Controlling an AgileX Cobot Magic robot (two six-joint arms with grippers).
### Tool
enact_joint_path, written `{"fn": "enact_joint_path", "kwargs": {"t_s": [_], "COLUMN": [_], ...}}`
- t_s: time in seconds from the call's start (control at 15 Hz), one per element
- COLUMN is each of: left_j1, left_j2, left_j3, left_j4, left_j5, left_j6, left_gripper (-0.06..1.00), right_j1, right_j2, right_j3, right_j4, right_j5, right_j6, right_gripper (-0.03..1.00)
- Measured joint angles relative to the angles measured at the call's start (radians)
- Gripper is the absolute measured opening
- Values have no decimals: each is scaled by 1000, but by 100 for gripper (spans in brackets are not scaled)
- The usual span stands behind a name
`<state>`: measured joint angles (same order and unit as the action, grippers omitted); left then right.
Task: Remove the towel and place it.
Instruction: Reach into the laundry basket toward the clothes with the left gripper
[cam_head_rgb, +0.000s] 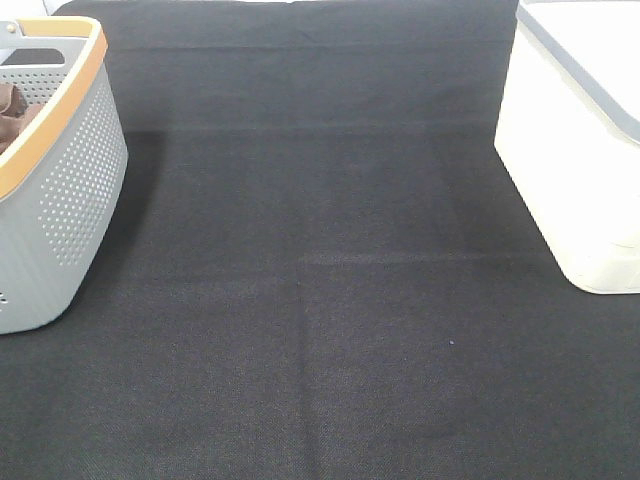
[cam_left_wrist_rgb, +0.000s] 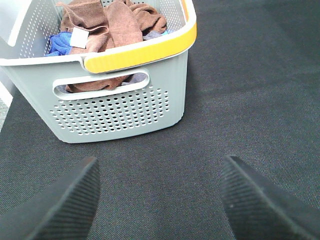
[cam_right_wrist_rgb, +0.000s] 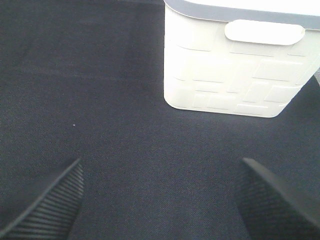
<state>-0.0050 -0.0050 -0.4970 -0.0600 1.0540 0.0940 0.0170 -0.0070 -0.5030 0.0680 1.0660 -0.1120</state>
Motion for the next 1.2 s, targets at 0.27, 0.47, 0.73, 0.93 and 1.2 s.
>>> {"fn": "enact_joint_path", "kwargs": {"t_s": [0.27, 0.47, 0.73, 0.93, 1.2], "left_j1": [0, 0, 0, 0, 0], "left_j2": [0, 0, 0, 0, 0], "left_j3": [0, 0, 0, 0, 0], "left_j4": [0, 0, 1, 1, 1], "left_j5": [0, 0, 0, 0, 0], "left_j6": [0, 0, 0, 0, 0], "left_gripper": [66, 66, 66, 66, 66], "right_j1": [0, 0, 0, 0, 0], "right_j2": [0, 0, 0, 0, 0], "right_j3": [0, 0, 0, 0, 0], "right_j4": [0, 0, 0, 0, 0], "right_j5": [0, 0, 0, 0, 0], "right_j6": [0, 0, 0, 0, 0], "right_gripper": [78, 78, 78, 78, 78]}}
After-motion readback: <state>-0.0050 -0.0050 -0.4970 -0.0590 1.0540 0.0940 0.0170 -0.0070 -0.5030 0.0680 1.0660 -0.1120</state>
